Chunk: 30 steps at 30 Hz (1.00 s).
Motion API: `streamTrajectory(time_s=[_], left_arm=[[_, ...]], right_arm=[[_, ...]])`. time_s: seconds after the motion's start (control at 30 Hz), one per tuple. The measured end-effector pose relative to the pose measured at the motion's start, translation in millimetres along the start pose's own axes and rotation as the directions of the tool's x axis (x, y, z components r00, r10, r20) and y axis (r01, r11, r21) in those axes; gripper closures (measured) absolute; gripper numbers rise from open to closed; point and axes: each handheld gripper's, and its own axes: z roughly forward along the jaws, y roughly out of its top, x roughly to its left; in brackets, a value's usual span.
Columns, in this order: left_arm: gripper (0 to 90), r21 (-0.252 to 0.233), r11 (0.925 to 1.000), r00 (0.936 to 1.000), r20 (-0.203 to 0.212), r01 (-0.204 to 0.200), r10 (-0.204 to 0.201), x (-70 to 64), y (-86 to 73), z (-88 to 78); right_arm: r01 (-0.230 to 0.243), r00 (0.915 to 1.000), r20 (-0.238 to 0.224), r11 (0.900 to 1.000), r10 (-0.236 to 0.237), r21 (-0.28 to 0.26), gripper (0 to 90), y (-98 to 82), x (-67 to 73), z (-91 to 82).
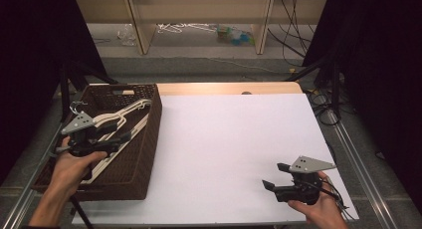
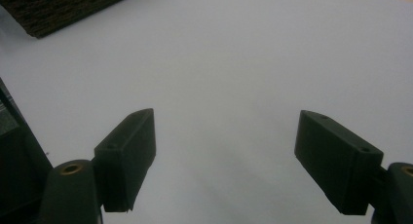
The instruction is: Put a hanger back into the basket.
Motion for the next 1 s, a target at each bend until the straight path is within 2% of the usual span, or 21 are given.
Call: streamTrajectory(time_s=[0.03, 0.1, 0.13, 0.23, 0.27, 0.43, 0.5, 0.63, 0.7, 0.77, 0.8, 1.0], left_arm=[[34.8, -0.004, 0.9999, 0.9999, 0.009, -0.013, 0.013, -4.7, -0.4, 2.2], [33.7, 0.006, 0.9984, 0.9984, 0.01, -0.056, 0.056, -13.0, -1.1, 5.5], [32.4, 0.008, 0.9995, 0.9995, 0.01, -0.03, 0.03, -19.8, -2.6, 7.4], [31.4, 0.013, 0.9963, 0.9963, 0.013, -0.085, 0.085, -33.5, -5.7, 12.0], [30.5, 0.008, 0.9977, 0.9976, 0.018, -0.067, 0.067, -39.4, -7.4, 13.8], [25.5, -0.002, 0.9958, 0.9955, 0.026, -0.091, 0.091, -65.3, -11.6, 17.5], [23.8, -0.01, 0.9946, 0.9942, 0.027, -0.104, 0.104, -74.6, -12.9, 18.0], [21.7, -0.025, 0.9927, 0.9916, 0.05, -0.118, 0.119, -89.2, -16.2, 20.0], [20.7, -0.031, 0.9924, 0.9919, 0.041, -0.119, 0.121, -95.5, -19.2, 20.8], [19.5, -0.043, 0.9915, 0.9909, 0.048, -0.123, 0.125, -99.7, -22.7, 22.3], [19.5, -0.053, 0.9926, 0.9924, 0.051, -0.109, 0.112, -101.8, -24.8, 23.0], [17.9, -0.077, 0.9912, 0.9933, 0.035, -0.108, 0.111, -111.0, -32.2, 24.4]], right_arm=[[-0.004, 0.9999, 0.015, 1.0, 0.004, -0.015, 22.8, -0.4, 0.2, 0.1], [-0.008, 0.9999, 0.015, 1.0, 0.008, -0.022, 22.4, -0.6, -0.1, -0.2], [-0.017, 0.9997, 0.019, 0.999, 0.017, -0.027, 22.4, -0.7, 0.5, -1.2], [-0.017, 0.9998, 0.008, 0.999, 0.018, -0.04, 21.9, -1.1, -1.2, -1.8], [-0.019, 0.9998, 0.006, 0.999, 0.019, -0.048, 21.5, -1.4, -2.0, -1.6], [-0.039, 0.9991, 0.014, 0.995, 0.04, -0.089, 20.3, -2.4, -3.4, -3.1], [-0.031, 0.9993, 0.015, 0.994, 0.033, -0.106, 19.4, -2.5, -3.8, -2.9], [-0.036, 0.9993, 0.007, 0.992, 0.037, -0.125, 17.7, -2.8, -3.7, -3.8], [-0.04, 0.9992, -0.002, 0.989, 0.04, -0.141, 17.1, -3.0, -3.9, -3.2], [-0.043, 0.9991, -0.006, 0.989, 0.043, -0.139, 17.0, -2.8, -4.1, -5.3], [-0.039, 0.9992, 0.001, 0.988, 0.04, -0.152, 16.9, -3.3, -4.0, -5.1], [-0.041, 0.9991, 0.001, 0.984, 0.042, -0.171, 17.0, -4.0, -4.5, -7.1]])
